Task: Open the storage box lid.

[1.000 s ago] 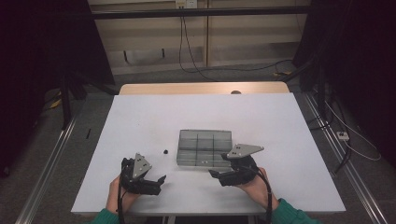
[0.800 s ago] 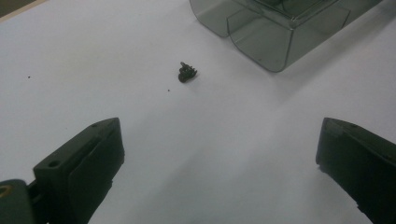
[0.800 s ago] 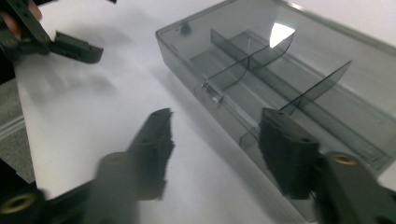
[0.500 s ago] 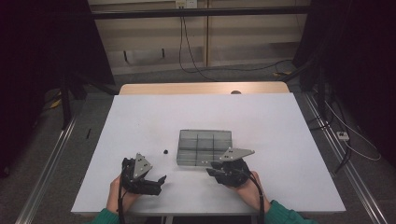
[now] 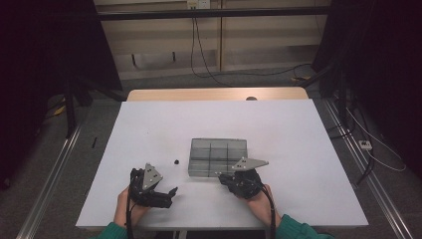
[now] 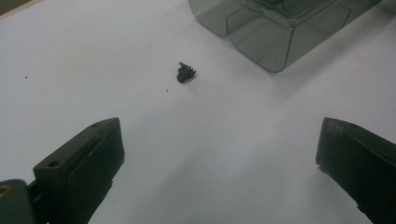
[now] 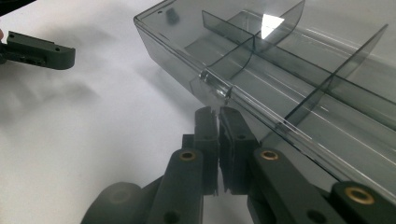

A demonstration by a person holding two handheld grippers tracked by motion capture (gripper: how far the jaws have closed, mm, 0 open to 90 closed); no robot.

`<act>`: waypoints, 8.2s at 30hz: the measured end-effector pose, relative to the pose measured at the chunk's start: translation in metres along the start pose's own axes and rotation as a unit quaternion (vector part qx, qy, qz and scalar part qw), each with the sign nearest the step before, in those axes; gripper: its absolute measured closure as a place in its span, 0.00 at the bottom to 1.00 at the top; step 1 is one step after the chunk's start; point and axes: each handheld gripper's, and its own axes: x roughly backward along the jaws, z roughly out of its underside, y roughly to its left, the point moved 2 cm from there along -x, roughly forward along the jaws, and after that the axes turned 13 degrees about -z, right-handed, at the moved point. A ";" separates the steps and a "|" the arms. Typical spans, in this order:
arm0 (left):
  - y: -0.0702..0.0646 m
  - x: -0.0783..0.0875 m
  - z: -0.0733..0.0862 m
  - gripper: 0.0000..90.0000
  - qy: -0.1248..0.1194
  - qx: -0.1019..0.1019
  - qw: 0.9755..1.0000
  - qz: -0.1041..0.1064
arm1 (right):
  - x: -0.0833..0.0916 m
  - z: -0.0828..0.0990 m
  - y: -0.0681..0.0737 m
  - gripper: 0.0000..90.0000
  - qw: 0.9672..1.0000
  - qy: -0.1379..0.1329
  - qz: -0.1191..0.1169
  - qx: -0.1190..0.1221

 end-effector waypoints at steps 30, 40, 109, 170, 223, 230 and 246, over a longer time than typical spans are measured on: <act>-0.006 -0.002 -0.008 0.01 -0.014 0.018 1.000 0.015 | 0.006 -0.004 0.000 0.96 0.999 -0.046 -0.007 0.008; -0.019 -0.015 -0.034 0.08 -0.038 0.014 0.999 0.026 | 0.008 -0.009 0.002 0.96 0.999 -0.040 -0.005 0.027; -0.010 -0.035 -0.078 0.75 -0.142 0.024 0.989 0.024 | 0.066 -0.033 -0.042 0.76 0.985 -0.077 0.140 0.066; 0.006 -0.094 -0.101 0.80 -0.104 0.100 0.989 0.005 | 0.044 -0.065 -0.093 0.88 0.981 -0.088 0.169 0.022; 0.026 -0.058 -0.064 0.04 -0.038 0.041 0.998 -0.043 | 0.068 -0.024 -0.064 0.18 0.997 0.006 0.071 0.011; 0.028 -0.056 -0.053 0.01 -0.018 0.033 0.998 -0.049 | 0.078 -0.010 -0.057 0.06 0.998 0.014 0.053 0.011; 0.039 -0.062 -0.045 0.00 0.023 0.060 0.997 -0.051 | 0.091 0.016 -0.050 0.00 0.999 0.030 0.044 0.008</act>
